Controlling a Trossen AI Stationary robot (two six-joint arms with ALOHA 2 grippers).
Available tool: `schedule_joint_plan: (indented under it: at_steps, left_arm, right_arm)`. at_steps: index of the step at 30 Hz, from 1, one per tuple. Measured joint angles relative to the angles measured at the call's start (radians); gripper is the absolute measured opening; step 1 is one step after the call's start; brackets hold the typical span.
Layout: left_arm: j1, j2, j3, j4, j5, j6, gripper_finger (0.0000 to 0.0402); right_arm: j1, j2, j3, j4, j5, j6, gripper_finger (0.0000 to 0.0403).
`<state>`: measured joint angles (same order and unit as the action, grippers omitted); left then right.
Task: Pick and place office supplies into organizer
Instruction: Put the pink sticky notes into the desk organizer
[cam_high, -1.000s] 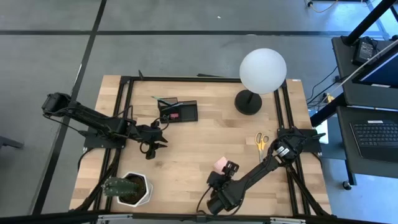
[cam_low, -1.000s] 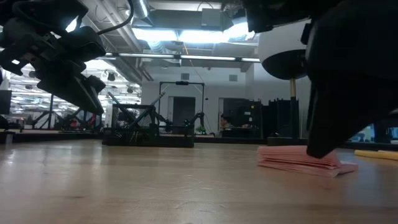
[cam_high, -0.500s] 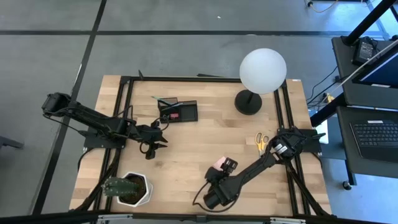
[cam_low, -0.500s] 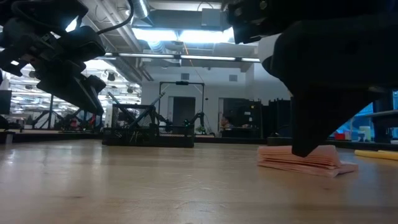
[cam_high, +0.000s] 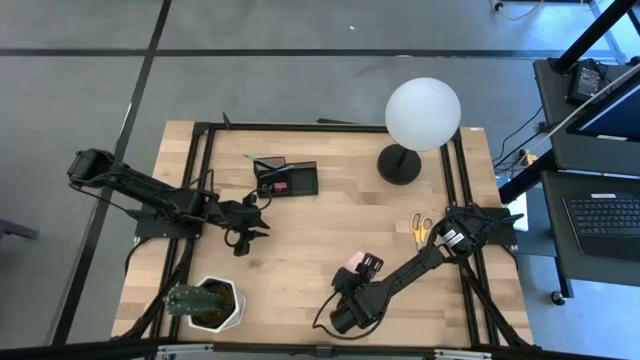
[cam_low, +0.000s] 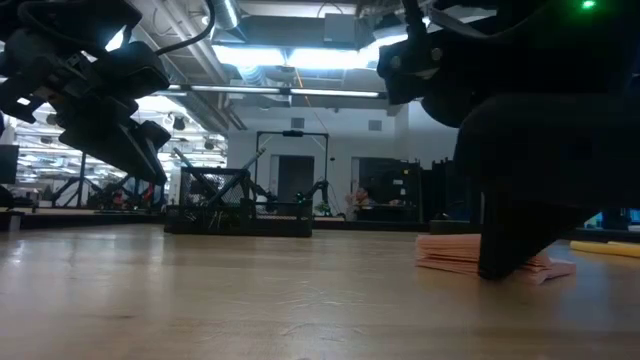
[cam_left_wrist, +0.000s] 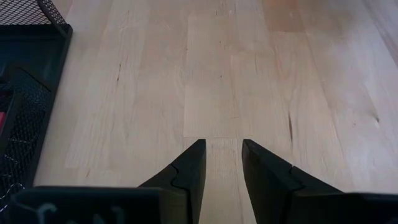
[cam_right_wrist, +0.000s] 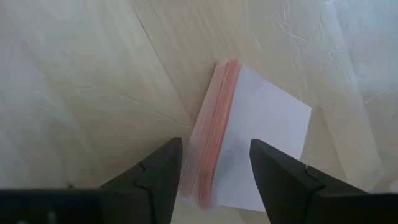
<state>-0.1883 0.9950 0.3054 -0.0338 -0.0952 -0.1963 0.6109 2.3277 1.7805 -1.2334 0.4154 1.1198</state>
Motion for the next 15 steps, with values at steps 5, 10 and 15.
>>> schedule_joint_plan:
  at_steps: [5, 10, 15]
  left_arm:
    - [0.000, 0.000, 0.000, 0.000, 0.000, 0.000, 0.0097]
    - [0.000, 0.000, 0.000, 0.000, 0.000, 0.000, 0.0097]
    - [0.000, 0.000, 0.000, 0.003, 0.000, 0.000, 0.0097]
  right_arm:
    - [-0.001, -0.001, -0.014, 0.012, -0.003, -0.001, 0.0170]
    - [-0.001, 0.001, -0.015, 0.013, -0.008, -0.002, 0.0136]
    - [-0.002, 0.003, -0.017, 0.004, -0.011, -0.003, 0.0106]
